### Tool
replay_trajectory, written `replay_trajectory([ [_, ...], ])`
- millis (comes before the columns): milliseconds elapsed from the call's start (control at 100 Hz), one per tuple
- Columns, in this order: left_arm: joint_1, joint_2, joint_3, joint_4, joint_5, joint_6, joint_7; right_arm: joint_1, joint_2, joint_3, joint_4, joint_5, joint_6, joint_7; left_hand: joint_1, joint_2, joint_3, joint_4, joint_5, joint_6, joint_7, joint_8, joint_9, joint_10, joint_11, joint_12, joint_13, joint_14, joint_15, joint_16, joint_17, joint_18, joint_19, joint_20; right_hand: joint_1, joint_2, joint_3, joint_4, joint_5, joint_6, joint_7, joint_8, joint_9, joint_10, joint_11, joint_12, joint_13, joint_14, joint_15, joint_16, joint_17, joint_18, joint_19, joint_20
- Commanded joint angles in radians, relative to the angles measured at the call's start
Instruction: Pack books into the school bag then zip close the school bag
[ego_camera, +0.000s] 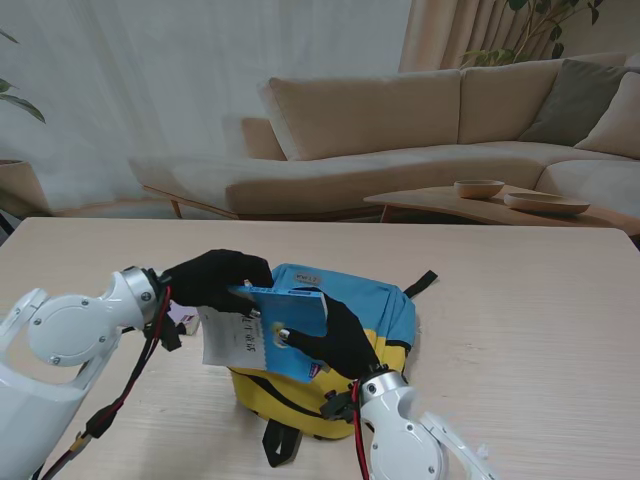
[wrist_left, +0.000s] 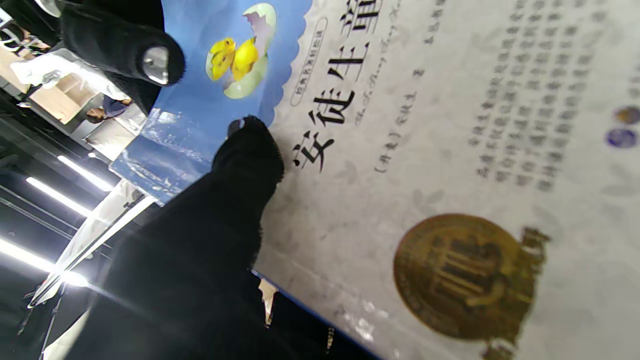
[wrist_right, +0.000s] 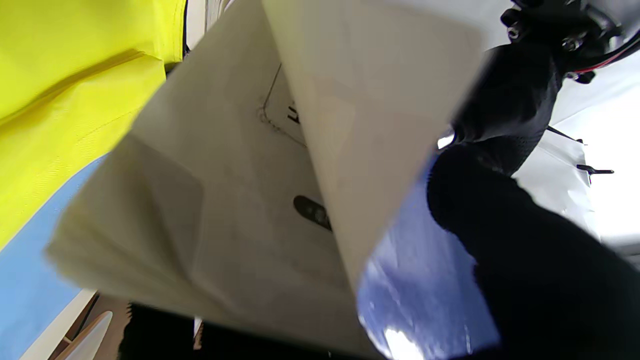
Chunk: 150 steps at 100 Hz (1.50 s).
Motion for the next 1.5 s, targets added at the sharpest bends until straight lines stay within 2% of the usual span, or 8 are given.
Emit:
replay_trajectory([
  [0, -0.014, -0.009, 0.015, -0.005, -0.010, 0.005, -0.022, -0.012, -0.012, -0.008, -0.003, 0.005, -0.011, 0.011, 0.117, 0.112, 0.118, 0.101, 0.094, -0.068, 0.088, 0.065, -0.021, 0.004, 0.018, 0.018, 0.021, -0.014, 0.057, 0.009, -0.007, 0.039, 0.041, 0.021, 0.034, -0.023, 0.044, -0.027, 0.053, -0.017, 0.006, 0.009, 0.053, 0.017, -0.017, 0.001, 0.055, 0.005, 0.020, 0.014, 0.036, -0.003, 0.033, 0.021],
  [140, -0.045, -0.008, 0.052, 0.006, -0.027, 0.008, -0.031, -0.015, -0.015, -0.011, -0.004, 0.017, -0.029, 0.002, 0.118, 0.113, 0.115, 0.101, 0.094, -0.070, 0.086, 0.066, -0.022, 0.000, 0.017, 0.017, 0.021, -0.016, 0.054, 0.008, -0.005, 0.038, 0.039, 0.020, 0.087, -0.007, 0.120, -0.024, 0.201, -0.032, 0.018, 0.022, 0.194, 0.032, -0.039, -0.009, 0.172, 0.029, 0.047, 0.020, 0.130, 0.011, 0.070, 0.029],
  [250, -0.055, -0.009, 0.063, 0.009, -0.031, 0.009, -0.031, -0.022, -0.021, -0.010, -0.009, 0.063, -0.049, -0.003, 0.119, 0.116, 0.112, 0.102, 0.093, -0.070, 0.085, 0.066, -0.024, 0.001, 0.016, 0.016, 0.019, -0.015, 0.050, 0.006, -0.007, 0.039, 0.037, 0.020, 0.303, -0.062, 0.152, -0.179, 0.328, -0.084, 0.227, -0.157, 0.389, 0.059, -0.069, -0.029, 0.327, 0.070, 0.105, 0.025, 0.248, 0.062, 0.133, 0.017],
  [360, -0.053, -0.010, 0.061, 0.004, -0.020, 0.005, -0.024, -0.032, -0.022, -0.001, -0.027, 0.134, -0.051, 0.016, 0.120, 0.119, 0.108, 0.101, 0.086, -0.070, 0.082, 0.066, -0.030, -0.004, 0.015, 0.018, 0.012, -0.015, 0.046, 0.005, -0.014, 0.036, 0.034, 0.019, 0.475, -0.008, 0.186, -0.134, 0.535, -0.100, 0.253, -0.056, 0.529, 0.081, -0.101, -0.028, 0.438, 0.102, 0.180, 0.030, 0.360, 0.091, 0.206, 0.008],
  [650, -0.016, -0.014, 0.036, -0.020, 0.000, 0.021, 0.001, -0.048, -0.035, 0.014, -0.059, 0.285, -0.028, 0.023, 0.119, 0.143, 0.030, 0.111, -0.021, -0.029, 0.037, -0.077, -0.091, -0.004, -0.028, -0.005, -0.064, -0.011, -0.043, -0.034, -0.064, 0.012, -0.008, 0.000, 0.508, -0.074, 0.293, -0.171, 0.732, -0.070, 0.250, 0.300, 0.584, 0.137, 0.074, 0.065, 0.554, 0.170, 0.377, 0.097, 0.497, 0.150, 0.342, -0.004],
  [810, 0.025, -0.017, 0.003, -0.050, 0.017, 0.045, 0.014, -0.046, -0.041, 0.019, -0.062, 0.314, -0.015, 0.013, -0.082, 0.162, 0.051, 0.119, -0.170, 0.032, -0.107, -0.224, -0.311, -0.001, 0.080, -0.341, -0.207, 0.020, -0.234, -0.128, -0.156, -0.004, -0.089, -0.039, 0.510, -0.080, 0.297, -0.171, 0.746, -0.067, 0.256, 0.326, 0.586, 0.142, 0.088, 0.083, 0.572, 0.178, 0.387, 0.101, 0.513, 0.159, 0.353, -0.004],
  [900, 0.056, -0.020, -0.020, -0.070, 0.009, 0.079, 0.022, -0.043, -0.044, 0.024, -0.067, 0.331, -0.006, 0.007, -0.220, 0.217, 0.086, 0.166, -0.239, 0.063, -0.225, -0.287, -0.382, 0.004, 0.024, -0.465, -0.295, 0.037, -0.339, -0.183, -0.213, -0.005, -0.145, -0.062, 0.511, -0.082, 0.301, -0.172, 0.752, -0.065, 0.254, 0.333, 0.586, 0.145, 0.091, 0.090, 0.574, 0.179, 0.391, 0.104, 0.517, 0.162, 0.359, -0.002],
  [1490, 0.311, -0.073, -0.202, -0.136, 0.048, 0.136, 0.257, -0.014, -0.066, 0.073, -0.089, 0.395, 0.022, -0.056, -0.421, 0.198, -0.009, 0.144, -0.404, 0.102, -0.371, -0.409, -0.503, 0.018, -0.135, -0.615, -0.486, 0.049, -0.586, -0.317, -0.345, -0.006, -0.338, -0.113, 0.512, -0.089, 0.309, -0.177, 0.773, -0.065, 0.251, 0.396, 0.585, 0.152, 0.092, 0.107, 0.582, 0.189, 0.401, 0.110, 0.529, 0.169, 0.374, -0.005],
])
